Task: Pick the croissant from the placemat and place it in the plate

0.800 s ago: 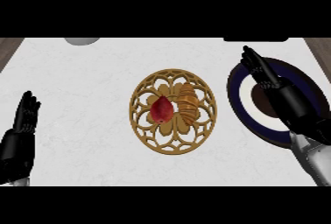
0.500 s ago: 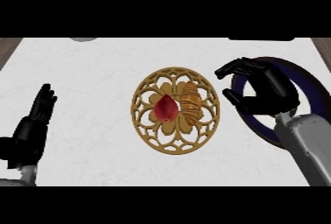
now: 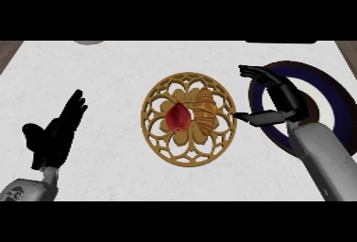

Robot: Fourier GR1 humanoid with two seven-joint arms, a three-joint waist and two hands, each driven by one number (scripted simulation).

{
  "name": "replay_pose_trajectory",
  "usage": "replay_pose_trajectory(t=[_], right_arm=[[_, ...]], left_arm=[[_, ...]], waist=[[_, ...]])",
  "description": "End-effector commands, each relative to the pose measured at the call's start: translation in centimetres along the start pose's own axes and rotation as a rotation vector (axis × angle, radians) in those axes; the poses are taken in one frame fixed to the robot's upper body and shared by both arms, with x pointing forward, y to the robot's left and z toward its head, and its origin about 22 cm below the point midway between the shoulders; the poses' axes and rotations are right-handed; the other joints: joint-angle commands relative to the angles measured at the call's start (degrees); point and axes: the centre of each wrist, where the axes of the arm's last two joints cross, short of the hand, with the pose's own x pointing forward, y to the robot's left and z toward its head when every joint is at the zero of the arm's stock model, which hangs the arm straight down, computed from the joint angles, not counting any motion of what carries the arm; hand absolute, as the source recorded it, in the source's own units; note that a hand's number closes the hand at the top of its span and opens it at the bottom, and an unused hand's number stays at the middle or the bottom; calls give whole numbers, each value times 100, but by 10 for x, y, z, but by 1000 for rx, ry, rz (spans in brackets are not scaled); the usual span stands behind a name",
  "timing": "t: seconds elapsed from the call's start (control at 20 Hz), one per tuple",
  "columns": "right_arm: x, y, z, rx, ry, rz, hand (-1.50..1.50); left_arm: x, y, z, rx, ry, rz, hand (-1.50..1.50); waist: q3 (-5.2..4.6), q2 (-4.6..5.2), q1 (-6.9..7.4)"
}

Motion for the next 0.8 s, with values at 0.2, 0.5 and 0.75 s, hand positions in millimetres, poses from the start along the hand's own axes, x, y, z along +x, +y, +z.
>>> replay_pose_trajectory(t=[0.2,0.5,0.75], right_arm=[[-29,-14,0,224,50,192,-150],[-3,0,-35,287,91,288,-150],[9,22,-56,393,186,349,-150]], left_arm=[[5,-9,-14,-9,43,-1,0],[-17,6,-4,0,47,21,0],[4,-12,-16,-2,42,7,0]], waist=[[-7,-93,-55],[-14,-131,-124],[-13,-140,-141]])
